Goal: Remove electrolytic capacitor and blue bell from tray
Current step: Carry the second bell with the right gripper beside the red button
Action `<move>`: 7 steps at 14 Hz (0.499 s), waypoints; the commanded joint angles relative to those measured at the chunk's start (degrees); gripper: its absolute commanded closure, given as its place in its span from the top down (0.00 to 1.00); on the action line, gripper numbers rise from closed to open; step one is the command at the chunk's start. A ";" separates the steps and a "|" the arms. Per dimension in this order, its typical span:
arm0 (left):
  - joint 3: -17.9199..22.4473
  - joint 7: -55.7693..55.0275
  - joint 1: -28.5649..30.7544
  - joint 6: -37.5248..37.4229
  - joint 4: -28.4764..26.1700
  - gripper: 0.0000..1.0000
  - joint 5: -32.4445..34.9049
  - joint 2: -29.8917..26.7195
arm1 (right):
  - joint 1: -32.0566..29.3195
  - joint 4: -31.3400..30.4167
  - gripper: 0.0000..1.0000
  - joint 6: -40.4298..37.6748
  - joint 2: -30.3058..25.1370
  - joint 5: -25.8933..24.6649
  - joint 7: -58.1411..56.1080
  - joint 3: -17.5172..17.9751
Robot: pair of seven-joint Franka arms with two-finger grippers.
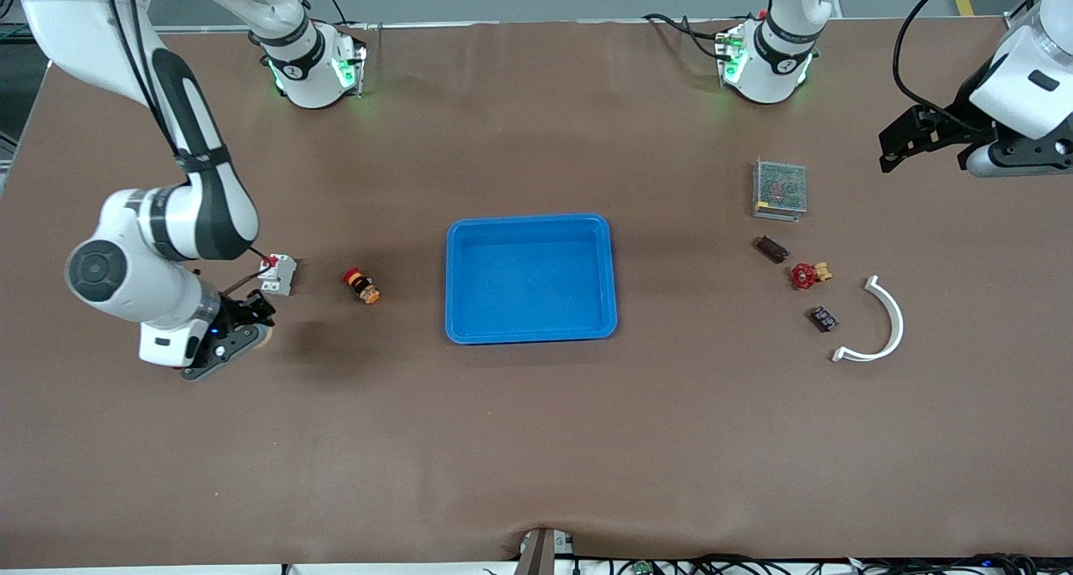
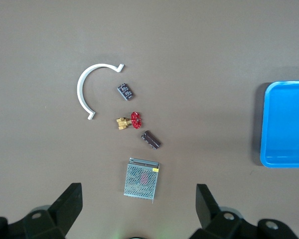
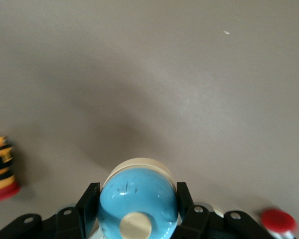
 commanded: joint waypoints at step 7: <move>-0.25 0.11 0.22 0.09 0.31 1.00 0.89 0.70 | 2.26 -3.64 0.41 8.62 4.08 5.48 0.64 0.81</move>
